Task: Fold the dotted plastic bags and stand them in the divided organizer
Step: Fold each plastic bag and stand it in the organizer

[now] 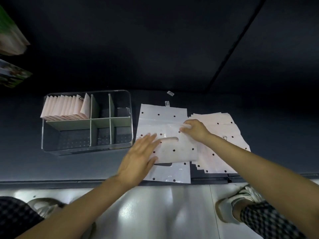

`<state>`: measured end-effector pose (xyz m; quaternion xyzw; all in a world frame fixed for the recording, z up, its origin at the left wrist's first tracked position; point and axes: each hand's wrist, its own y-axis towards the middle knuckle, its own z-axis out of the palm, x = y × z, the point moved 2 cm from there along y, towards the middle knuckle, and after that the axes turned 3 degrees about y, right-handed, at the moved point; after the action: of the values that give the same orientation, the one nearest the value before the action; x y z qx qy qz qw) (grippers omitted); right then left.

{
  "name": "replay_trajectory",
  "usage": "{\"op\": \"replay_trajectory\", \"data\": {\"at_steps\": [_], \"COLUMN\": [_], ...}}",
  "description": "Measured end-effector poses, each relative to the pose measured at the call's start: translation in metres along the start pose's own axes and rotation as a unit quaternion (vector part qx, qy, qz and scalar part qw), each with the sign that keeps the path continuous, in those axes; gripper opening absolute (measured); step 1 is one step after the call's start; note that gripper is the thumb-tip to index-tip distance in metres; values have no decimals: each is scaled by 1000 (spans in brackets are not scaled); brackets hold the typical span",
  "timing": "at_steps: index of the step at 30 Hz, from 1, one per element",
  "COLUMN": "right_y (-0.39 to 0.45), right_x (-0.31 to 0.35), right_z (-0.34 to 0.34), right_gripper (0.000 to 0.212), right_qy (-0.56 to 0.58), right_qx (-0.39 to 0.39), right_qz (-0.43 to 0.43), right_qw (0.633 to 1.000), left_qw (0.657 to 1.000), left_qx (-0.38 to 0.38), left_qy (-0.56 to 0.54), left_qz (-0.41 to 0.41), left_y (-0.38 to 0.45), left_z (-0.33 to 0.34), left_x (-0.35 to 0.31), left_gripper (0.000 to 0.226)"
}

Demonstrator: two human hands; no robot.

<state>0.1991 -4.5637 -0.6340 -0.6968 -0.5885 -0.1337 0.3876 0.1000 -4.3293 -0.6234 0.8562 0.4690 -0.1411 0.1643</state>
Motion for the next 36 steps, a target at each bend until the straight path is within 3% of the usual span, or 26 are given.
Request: {"op": "replay_trajectory", "data": {"at_steps": [5, 8, 10, 12, 15, 17, 19, 21, 23, 24, 33, 36], "right_y": [32, 40, 42, 39, 12, -17, -51, -81, -101, -105, -123, -125], "right_x": [-16, -24, -25, -23, -14, -7, -2, -6, -18, -27, -92, -91], "right_z": [18, 23, 23, 23, 22, 32, 57, 87, 110, 114, 59, 47], "right_gripper": [10, 13, 34, 39, 34, 36, 42, 50, 64, 69, 73, 65], "right_qy": [-43, -36, -27, -47, -149, -168, -164, -223, -296, -323, -411, -407], "right_qx": [-14, -31, -37, -48, -169, -222, -156, -32, 85, 104, 76, 41], "right_qz": [78, 104, 113, 117, 85, -17, -168, -291, -294, -272, -161, -172], "right_qw": [996, 993, 993, 991, 971, 960, 959, 930, 905, 901, 894, 896], "left_qw": [980, 971, 969, 965, 962, 962, 963, 961, 961, 961, 954, 954], "left_qx": [177, 211, 214, 215, 222, 229, 227, 233, 237, 239, 260, 270], "left_qy": [89, 111, 122, 149, 155, 144, 142, 141, 135, 133, 148, 129], "left_qz": [6, 7, 16, 29, 38, 42, 41, 39, 39, 36, 35, 20], "left_y": [-20, -27, -30, -33, -35, -35, -34, -34, -34, -33, -41, -43], "left_z": [49, 63, 64, 62, 65, 68, 69, 68, 67, 67, 50, 48], "left_x": [12, 18, 19, 17, 17, 19, 20, 20, 19, 19, 35, 39], "left_gripper": [63, 67, 68, 70, 75, 77, 76, 76, 77, 78, 71, 71]}}
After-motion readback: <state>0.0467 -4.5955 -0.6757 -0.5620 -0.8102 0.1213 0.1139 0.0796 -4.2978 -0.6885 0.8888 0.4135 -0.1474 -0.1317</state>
